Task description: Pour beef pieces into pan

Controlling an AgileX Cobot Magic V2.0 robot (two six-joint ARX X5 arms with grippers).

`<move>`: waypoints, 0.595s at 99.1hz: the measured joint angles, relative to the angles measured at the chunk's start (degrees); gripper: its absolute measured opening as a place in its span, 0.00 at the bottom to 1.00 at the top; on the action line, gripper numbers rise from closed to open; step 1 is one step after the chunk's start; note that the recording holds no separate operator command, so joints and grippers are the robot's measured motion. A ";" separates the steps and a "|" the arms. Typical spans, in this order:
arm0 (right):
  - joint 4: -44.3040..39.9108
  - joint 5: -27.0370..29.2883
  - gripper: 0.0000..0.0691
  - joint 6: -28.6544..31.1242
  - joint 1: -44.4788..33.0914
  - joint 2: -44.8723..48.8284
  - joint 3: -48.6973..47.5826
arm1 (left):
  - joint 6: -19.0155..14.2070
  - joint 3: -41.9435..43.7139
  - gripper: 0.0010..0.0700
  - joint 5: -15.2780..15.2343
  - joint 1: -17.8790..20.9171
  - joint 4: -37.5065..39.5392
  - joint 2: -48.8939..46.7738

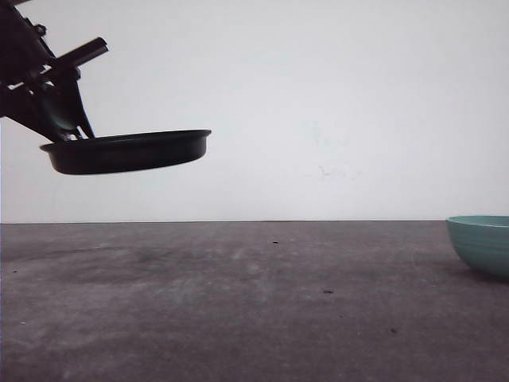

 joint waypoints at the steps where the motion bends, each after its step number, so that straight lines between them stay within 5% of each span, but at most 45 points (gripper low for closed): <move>1: 0.15 0.00 0.94 -0.04 -0.44 0.52 0.00 | -0.17 0.00 0.14 -0.11 -0.07 -0.72 -0.13; 36: 0.20 -5.55 0.76 -0.09 -3.85 19.06 0.02 | -0.59 -0.02 0.13 -2.03 -2.82 -5.68 -1.55; 59: 2.86 -5.53 0.45 -0.07 -2.19 25.44 0.02 | -0.61 -0.02 0.13 -2.12 -5.16 -2.62 -1.64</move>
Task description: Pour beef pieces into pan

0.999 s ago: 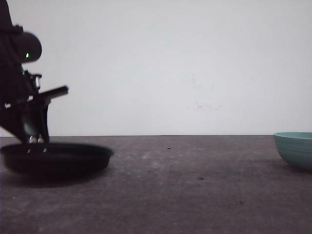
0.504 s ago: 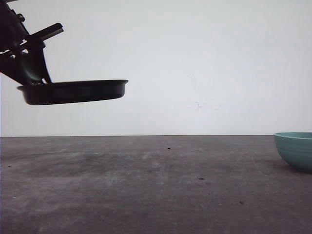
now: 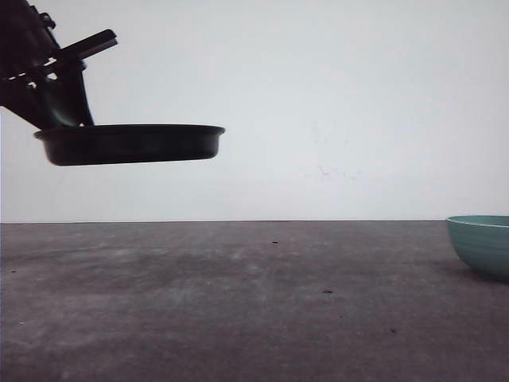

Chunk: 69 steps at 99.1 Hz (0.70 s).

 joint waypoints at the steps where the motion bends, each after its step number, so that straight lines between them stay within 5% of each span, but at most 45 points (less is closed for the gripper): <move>1: 0.13 0.00 0.44 0.02 0.00 0.26 0.00 | 0.00 0.00 0.13 0.00 -0.11 0.11 0.00; 43: 5.38 0.04 0.38 2.47 0.59 8.57 0.00 | -0.66 0.00 0.13 -1.01 -2.21 2.12 0.00; 69: 7.02 0.13 0.10 3.04 2.54 9.35 0.00 | -0.92 0.00 0.13 -1.36 -2.34 2.08 0.00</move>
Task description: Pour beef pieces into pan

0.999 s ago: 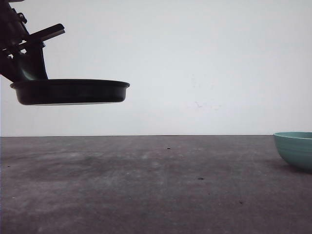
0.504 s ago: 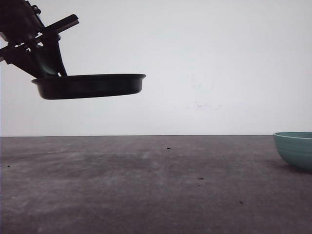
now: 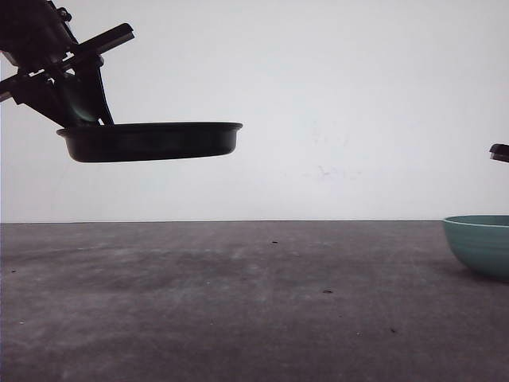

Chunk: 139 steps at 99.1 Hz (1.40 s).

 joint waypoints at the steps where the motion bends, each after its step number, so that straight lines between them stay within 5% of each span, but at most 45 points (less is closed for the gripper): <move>1: 0.04 0.00 0.10 -0.02 0.02 0.00 0.00 | -0.02 0.00 0.13 0.00 -0.02 0.00 0.00; 26: 0.31 -0.44 0.03 -0.07 1.14 0.00 0.00 | -0.13 0.00 0.13 -0.35 -2.16 -0.13 0.00; 52: 3.58 -14.43 0.02 0.26 2.19 -0.39 0.00 | -0.13 0.00 0.13 -0.37 -5.09 -0.44 0.00; 98: 15.23 -14.84 0.02 12.41 18.78 -18.32 0.00 | -0.15 0.00 0.13 -1.29 -11.43 -4.37 2.67; 118: 16.92 -6.84 0.02 15.50 31.58 -19.34 0.00 | -0.15 0.00 0.13 -2.03 -15.61 -5.20 4.13; 139: 17.86 13.14 0.02 13.03 44.04 -19.28 0.00 | -0.79 0.00 0.13 -2.16 -17.22 -5.49 4.74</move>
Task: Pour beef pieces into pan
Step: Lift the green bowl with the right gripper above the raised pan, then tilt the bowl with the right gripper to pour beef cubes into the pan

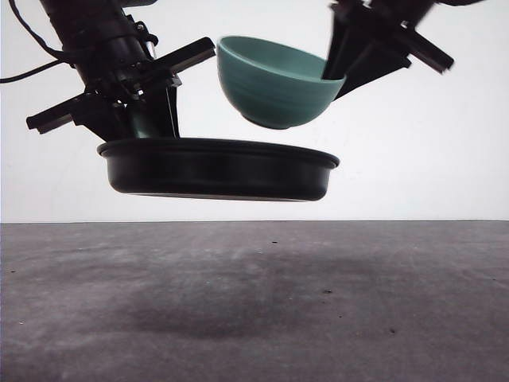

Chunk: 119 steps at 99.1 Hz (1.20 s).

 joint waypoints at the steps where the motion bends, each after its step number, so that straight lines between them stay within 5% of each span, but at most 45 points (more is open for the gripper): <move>1: 0.07 1.07 0.02 -0.24 0.46 0.00 0.00 | -0.04 0.00 0.13 -0.07 0.00 0.00 -0.02; 24: 2.73 24.55 0.02 -7.93 8.00 0.04 0.00 | -0.44 0.00 0.13 0.07 -0.13 -0.04 0.00; 65: 13.62 42.03 0.02 -23.63 17.03 1.25 0.00 | -2.80 0.00 0.12 2.36 1.49 1.73 0.00; 100: 16.83 46.99 0.02 -33.27 19.78 4.42 -0.02 | -3.93 0.00 0.12 4.39 5.09 1.64 0.00; 119: 27.39 47.36 0.02 -42.88 21.11 5.01 -1.88 | -4.26 0.00 0.12 4.90 6.05 1.42 0.00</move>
